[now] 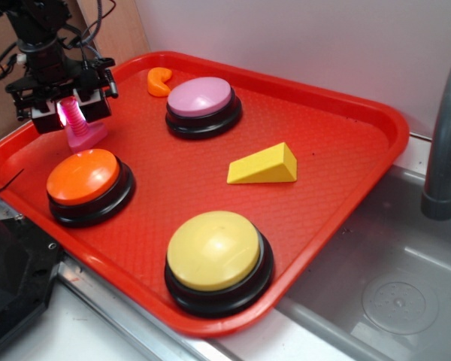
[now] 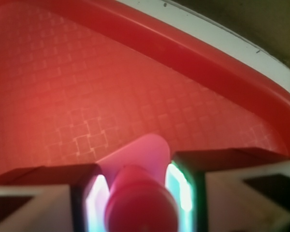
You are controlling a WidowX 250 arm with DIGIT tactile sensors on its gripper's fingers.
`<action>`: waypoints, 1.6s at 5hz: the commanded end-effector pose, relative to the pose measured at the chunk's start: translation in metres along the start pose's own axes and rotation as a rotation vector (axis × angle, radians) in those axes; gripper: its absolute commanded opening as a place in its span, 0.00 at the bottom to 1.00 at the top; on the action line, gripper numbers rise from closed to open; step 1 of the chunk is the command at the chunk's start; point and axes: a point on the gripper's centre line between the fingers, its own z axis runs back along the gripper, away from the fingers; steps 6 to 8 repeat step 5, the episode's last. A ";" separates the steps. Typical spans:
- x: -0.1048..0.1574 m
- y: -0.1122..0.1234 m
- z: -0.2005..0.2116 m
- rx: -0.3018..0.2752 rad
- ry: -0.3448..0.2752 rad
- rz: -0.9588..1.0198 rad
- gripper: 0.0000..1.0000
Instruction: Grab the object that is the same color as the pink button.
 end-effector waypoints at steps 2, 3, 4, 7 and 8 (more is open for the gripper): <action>-0.031 -0.064 0.121 -0.218 0.139 -0.484 0.00; -0.047 -0.084 0.152 -0.297 0.170 -0.563 0.00; -0.069 -0.098 0.168 -0.305 0.108 -0.636 0.00; -0.065 -0.100 0.160 -0.307 0.115 -0.627 0.00; -0.065 -0.100 0.160 -0.307 0.115 -0.627 0.00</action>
